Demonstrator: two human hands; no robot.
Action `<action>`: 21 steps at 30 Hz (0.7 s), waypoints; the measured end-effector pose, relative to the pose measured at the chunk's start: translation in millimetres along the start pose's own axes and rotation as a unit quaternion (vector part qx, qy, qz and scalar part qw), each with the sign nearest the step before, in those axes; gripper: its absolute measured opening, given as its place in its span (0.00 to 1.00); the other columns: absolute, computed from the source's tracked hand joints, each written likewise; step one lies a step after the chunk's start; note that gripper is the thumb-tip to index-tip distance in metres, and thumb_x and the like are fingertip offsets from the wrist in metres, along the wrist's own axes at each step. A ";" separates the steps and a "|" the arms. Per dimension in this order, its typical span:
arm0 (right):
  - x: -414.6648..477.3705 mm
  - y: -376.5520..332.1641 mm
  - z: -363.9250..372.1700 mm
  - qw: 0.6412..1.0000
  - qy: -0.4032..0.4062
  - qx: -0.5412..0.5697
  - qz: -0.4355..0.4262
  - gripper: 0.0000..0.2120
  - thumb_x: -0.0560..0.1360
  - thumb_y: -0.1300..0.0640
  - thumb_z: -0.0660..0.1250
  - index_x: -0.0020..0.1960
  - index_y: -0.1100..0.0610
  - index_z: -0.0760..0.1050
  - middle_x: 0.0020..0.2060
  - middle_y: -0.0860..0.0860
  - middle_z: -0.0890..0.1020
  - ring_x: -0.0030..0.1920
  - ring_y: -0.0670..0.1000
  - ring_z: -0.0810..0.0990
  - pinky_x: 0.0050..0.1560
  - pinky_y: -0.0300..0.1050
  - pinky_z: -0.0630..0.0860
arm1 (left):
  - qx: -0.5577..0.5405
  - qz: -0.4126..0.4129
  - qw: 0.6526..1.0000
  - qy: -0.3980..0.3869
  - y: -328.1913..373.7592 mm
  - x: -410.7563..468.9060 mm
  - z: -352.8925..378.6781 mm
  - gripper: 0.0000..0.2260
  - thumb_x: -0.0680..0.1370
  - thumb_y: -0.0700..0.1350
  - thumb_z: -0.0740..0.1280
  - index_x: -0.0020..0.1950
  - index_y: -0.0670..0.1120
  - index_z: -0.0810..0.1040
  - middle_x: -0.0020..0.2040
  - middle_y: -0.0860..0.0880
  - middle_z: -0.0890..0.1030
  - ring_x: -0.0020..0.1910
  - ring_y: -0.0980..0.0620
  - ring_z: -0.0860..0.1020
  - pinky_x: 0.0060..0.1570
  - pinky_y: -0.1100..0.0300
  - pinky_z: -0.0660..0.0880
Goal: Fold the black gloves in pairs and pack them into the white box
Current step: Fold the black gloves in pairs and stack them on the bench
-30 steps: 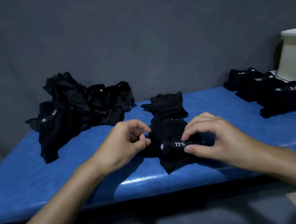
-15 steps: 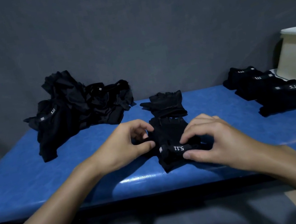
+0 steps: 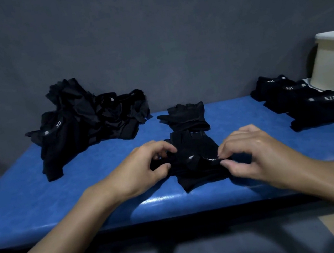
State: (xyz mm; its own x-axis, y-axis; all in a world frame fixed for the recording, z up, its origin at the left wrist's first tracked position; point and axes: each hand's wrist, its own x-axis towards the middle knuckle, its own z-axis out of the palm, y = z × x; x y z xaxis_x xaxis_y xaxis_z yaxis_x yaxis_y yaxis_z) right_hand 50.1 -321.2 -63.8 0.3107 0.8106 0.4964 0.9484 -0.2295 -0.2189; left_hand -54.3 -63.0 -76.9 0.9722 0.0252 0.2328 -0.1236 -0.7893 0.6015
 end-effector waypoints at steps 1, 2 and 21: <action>-0.9 -0.2 0.2 1.000 0.000 0.004 0.005 0.06 0.73 0.47 0.65 0.41 0.48 0.76 0.38 0.42 0.81 0.41 0.45 0.80 0.52 0.51 0.71 | 0.006 0.006 1.000 0.000 0.8 -0.2 -0.2 0.15 0.77 0.43 0.71 0.58 0.61 0.77 0.51 0.57 0.76 0.49 0.57 0.75 0.49 0.67 0.70; -1.5 -0.9 0.4 1.000 0.002 0.010 0.011 0.05 0.73 0.47 0.65 0.42 0.48 0.76 0.38 0.42 0.81 0.41 0.46 0.80 0.53 0.50 0.70 | 0.013 0.012 1.000 0.001 1.9 -0.6 -0.6 0.15 0.77 0.42 0.71 0.58 0.60 0.78 0.51 0.58 0.75 0.50 0.58 0.74 0.49 0.67 0.70; 6.8 -12.1 9.2 0.999 -0.018 0.039 0.009 0.07 0.72 0.52 0.63 0.48 0.47 0.77 0.47 0.40 0.77 0.48 0.46 0.77 0.57 0.49 0.70 | 0.096 0.159 0.982 0.044 33.0 -10.4 15.2 0.14 0.74 0.55 0.65 0.54 0.49 0.80 0.43 0.57 0.74 0.45 0.55 0.72 0.49 0.60 0.71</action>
State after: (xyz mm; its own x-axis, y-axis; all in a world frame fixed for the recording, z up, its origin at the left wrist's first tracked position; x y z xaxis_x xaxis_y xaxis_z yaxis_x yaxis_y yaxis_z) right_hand 40.1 -308.0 -65.5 0.3241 0.8260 0.4611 0.9342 -0.2027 -0.2935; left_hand -65.5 -98.7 -71.0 0.8689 -0.1943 0.4552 -0.3692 -0.8670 0.3348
